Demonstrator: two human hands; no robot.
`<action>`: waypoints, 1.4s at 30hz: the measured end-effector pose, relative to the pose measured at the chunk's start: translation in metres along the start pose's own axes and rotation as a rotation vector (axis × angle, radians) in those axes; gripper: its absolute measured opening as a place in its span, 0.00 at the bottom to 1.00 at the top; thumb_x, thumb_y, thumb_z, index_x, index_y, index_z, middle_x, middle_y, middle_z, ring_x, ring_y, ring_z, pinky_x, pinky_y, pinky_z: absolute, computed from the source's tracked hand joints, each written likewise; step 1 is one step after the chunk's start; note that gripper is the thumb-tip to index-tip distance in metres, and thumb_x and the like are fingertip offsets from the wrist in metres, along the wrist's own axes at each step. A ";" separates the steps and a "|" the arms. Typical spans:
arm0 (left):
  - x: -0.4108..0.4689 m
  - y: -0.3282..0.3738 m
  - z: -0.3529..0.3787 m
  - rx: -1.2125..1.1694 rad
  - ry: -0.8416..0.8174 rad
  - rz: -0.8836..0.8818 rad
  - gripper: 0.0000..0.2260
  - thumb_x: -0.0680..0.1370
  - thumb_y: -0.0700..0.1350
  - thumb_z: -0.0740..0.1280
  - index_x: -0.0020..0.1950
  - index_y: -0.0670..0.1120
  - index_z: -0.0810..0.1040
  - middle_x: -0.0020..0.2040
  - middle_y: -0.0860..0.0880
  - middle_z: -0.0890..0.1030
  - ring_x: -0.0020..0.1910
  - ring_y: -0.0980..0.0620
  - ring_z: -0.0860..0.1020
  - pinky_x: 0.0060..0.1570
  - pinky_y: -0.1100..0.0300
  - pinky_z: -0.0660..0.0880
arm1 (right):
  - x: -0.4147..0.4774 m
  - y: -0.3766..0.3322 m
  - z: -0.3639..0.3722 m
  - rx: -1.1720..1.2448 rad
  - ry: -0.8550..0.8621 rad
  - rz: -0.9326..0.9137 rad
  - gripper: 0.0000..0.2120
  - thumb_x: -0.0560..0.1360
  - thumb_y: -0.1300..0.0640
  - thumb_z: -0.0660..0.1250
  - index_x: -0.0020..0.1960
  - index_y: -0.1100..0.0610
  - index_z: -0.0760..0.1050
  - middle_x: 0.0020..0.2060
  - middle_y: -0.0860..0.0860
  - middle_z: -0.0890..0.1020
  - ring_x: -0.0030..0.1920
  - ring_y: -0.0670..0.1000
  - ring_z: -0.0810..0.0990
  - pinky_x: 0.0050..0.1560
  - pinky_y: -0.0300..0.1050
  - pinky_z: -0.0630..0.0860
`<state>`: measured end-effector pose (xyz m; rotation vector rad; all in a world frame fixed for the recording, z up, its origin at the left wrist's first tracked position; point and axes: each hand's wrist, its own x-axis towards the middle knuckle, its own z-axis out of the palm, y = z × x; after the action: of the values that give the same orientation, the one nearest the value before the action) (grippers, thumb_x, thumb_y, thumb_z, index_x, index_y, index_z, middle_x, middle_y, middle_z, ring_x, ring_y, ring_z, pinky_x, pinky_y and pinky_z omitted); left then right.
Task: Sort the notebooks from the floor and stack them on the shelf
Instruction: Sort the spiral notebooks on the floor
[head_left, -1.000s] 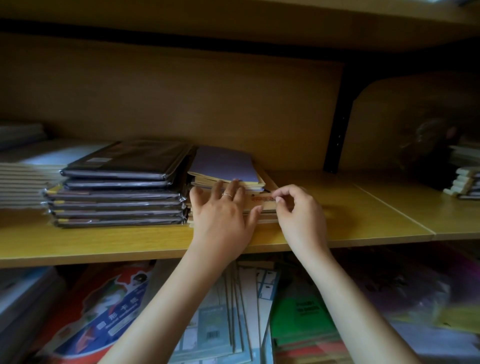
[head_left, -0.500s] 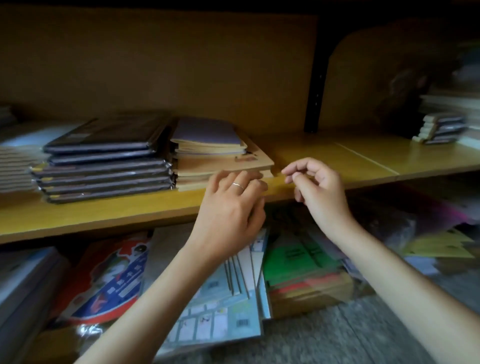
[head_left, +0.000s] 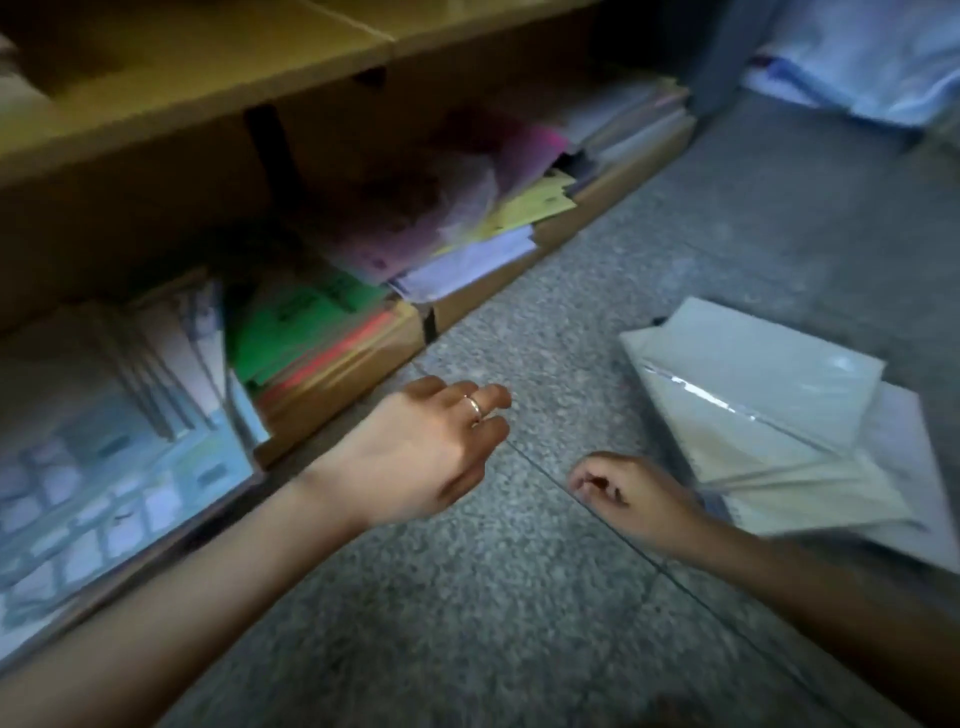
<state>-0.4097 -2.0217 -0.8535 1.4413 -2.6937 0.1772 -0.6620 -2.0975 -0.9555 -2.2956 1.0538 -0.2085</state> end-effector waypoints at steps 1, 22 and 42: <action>0.009 0.004 0.006 -0.015 -0.007 0.022 0.10 0.73 0.48 0.61 0.49 0.46 0.78 0.58 0.46 0.79 0.47 0.47 0.81 0.41 0.56 0.77 | -0.006 0.010 0.005 -0.050 -0.005 0.020 0.07 0.73 0.55 0.63 0.44 0.43 0.76 0.39 0.37 0.79 0.36 0.37 0.76 0.37 0.37 0.70; 0.124 0.045 0.076 -0.316 -0.005 -0.017 0.10 0.74 0.47 0.59 0.48 0.49 0.79 0.57 0.50 0.79 0.46 0.51 0.80 0.43 0.59 0.76 | 0.044 0.145 -0.063 -0.591 0.143 0.647 0.36 0.73 0.35 0.61 0.74 0.53 0.57 0.71 0.61 0.59 0.71 0.66 0.57 0.68 0.57 0.56; 0.152 0.064 0.076 -0.572 -0.016 -0.125 0.15 0.76 0.52 0.58 0.58 0.50 0.76 0.56 0.55 0.76 0.48 0.66 0.75 0.46 0.67 0.69 | 0.027 0.094 -0.169 -0.836 0.219 0.549 0.18 0.60 0.60 0.72 0.48 0.64 0.77 0.29 0.56 0.80 0.28 0.56 0.80 0.27 0.39 0.66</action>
<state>-0.5486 -2.1225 -0.9137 1.4046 -2.3592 -0.5658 -0.7674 -2.2418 -0.8760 -2.5660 2.1442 0.2635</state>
